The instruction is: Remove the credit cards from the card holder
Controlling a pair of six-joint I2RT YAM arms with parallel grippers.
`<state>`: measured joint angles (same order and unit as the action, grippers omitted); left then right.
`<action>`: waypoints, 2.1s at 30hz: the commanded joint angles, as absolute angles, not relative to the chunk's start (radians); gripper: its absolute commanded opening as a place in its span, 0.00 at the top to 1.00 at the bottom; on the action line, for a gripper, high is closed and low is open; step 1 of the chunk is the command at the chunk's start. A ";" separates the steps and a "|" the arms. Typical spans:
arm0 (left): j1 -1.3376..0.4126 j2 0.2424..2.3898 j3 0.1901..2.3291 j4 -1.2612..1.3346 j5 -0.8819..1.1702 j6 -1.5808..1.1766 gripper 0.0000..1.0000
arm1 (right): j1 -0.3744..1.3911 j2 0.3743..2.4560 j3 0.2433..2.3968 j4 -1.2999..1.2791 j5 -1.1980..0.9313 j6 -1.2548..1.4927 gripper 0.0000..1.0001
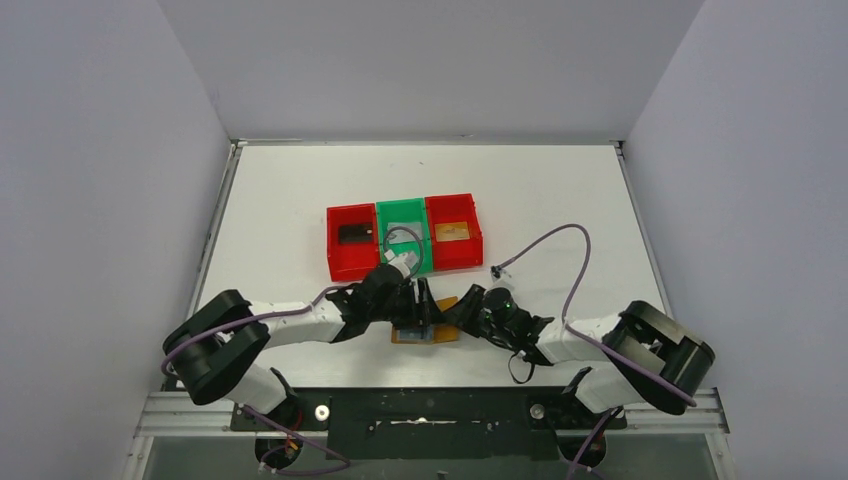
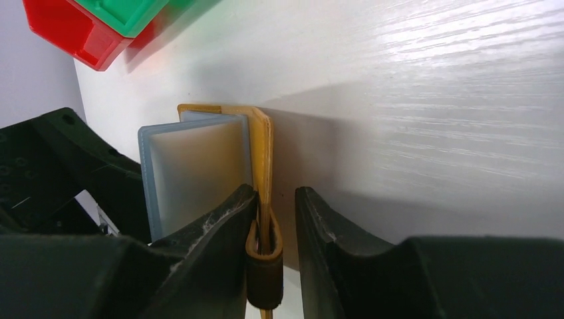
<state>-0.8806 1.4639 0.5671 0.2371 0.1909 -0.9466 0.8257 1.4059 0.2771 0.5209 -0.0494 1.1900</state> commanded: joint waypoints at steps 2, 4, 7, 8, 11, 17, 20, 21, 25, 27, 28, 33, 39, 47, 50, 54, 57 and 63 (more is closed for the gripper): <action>-0.888 1.502 0.593 0.315 0.216 -0.932 0.45 | 0.828 1.290 0.255 0.445 0.046 1.174 0.66; -0.893 1.506 0.599 0.327 0.219 -0.930 0.48 | 0.828 1.254 0.255 0.412 0.056 1.173 0.64; -0.902 1.510 0.619 0.328 0.222 -0.922 0.53 | 0.829 1.194 0.249 0.356 0.086 1.177 0.62; -0.903 1.515 0.626 0.322 0.222 -0.916 0.57 | 0.828 1.172 0.249 0.328 0.104 1.179 0.62; -0.904 1.532 0.635 0.299 0.218 -0.906 0.67 | 0.827 1.094 0.244 0.243 0.158 1.183 0.61; -0.905 1.528 0.620 0.301 0.213 -0.902 0.88 | 0.821 0.997 0.253 0.172 0.146 1.140 0.56; -0.909 1.555 0.646 0.278 0.247 -0.874 0.65 | 0.820 0.987 0.278 0.138 0.128 1.115 0.55; -0.912 1.563 0.653 0.269 0.256 -0.865 0.58 | 0.821 0.984 0.289 0.128 0.127 1.106 0.54; -0.934 1.586 0.693 0.278 0.280 -0.847 0.44 | 0.819 0.964 0.317 0.070 0.146 1.102 0.54; -0.941 1.597 0.705 0.288 0.290 -0.845 0.41 | 0.818 0.953 0.329 0.038 0.165 1.106 0.54; -0.946 1.603 0.713 0.293 0.294 -0.841 0.40 | 0.819 0.948 0.334 0.022 0.172 1.107 0.54; -0.970 1.626 0.762 0.265 0.280 -0.820 0.39 | 0.819 0.934 0.347 -0.031 0.199 1.110 0.54; -0.972 1.589 0.800 0.232 0.207 -0.801 0.40 | 0.818 0.930 0.342 -0.085 0.248 1.158 0.66; -0.976 1.660 0.854 0.249 0.226 -0.784 0.52 | 0.779 0.960 0.293 -0.056 0.211 1.181 0.86; -0.979 1.675 0.842 0.304 0.214 -0.813 0.52 | 0.753 0.971 0.264 -0.024 0.165 1.186 0.82; -0.980 1.740 0.896 0.245 0.210 -0.800 0.53 | 0.749 0.936 0.244 -0.029 0.170 1.196 0.73; -0.980 1.778 0.906 0.255 0.223 -0.807 0.53 | 0.748 0.878 0.240 -0.065 0.194 1.203 0.66; -0.980 1.798 0.919 0.197 0.182 -0.812 0.54 | 0.743 0.759 0.259 -0.199 0.265 1.201 0.64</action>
<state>-0.9749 1.7954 0.8787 0.2199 0.2138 -0.8124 0.7525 0.8272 0.2371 -0.1329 0.1852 1.1954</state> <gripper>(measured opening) 0.467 0.369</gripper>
